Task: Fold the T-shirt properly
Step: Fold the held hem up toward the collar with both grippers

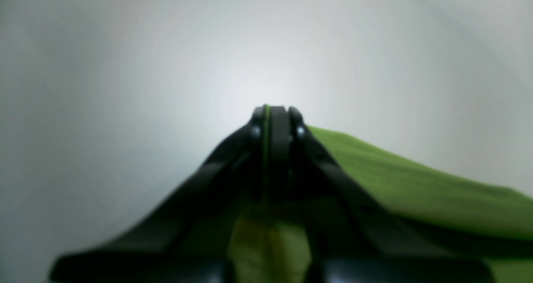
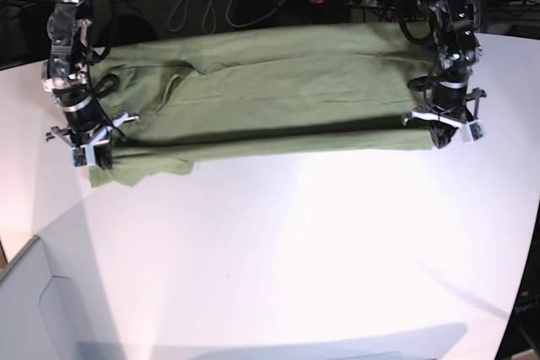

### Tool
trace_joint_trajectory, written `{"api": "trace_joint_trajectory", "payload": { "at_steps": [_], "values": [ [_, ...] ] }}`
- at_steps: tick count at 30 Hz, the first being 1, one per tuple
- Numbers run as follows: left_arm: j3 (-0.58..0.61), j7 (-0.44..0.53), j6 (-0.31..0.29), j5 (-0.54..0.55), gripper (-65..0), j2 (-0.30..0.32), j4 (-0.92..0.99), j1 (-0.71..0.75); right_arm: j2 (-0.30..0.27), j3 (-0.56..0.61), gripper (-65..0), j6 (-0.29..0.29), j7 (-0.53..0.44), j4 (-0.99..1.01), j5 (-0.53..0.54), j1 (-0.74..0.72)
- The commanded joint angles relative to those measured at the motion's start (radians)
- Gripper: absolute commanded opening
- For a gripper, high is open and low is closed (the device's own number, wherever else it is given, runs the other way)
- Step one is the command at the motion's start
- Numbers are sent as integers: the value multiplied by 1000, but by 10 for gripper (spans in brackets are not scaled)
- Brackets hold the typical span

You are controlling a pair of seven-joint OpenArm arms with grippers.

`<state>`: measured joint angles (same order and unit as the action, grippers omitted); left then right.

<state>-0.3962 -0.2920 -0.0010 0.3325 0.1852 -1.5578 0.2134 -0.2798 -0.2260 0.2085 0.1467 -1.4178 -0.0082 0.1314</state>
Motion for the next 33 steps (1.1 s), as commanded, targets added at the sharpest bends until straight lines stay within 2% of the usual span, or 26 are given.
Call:
{"api": "trace_joint_trajectory", "payload": {
  "at_steps": [1, 9, 18, 33],
  "values": [
    [-5, 24, 3, 3, -650, 10, -16, -2, -16, -8, -649, 1, -28, -18, 0, -11],
    [0, 24, 3, 3, -650, 10, -16, 17, -19, -9, -649, 1, -17, -16, -2, -5],
    [-7, 24, 3, 3, -650, 10, -17, 27, -17, -9, -649, 1, -25, -119, 0, 81],
    [0, 24, 2, 3, -650, 10, -17, 36, -20, -9, -649, -1, -26, -53, -2, 80]
  ]
}}
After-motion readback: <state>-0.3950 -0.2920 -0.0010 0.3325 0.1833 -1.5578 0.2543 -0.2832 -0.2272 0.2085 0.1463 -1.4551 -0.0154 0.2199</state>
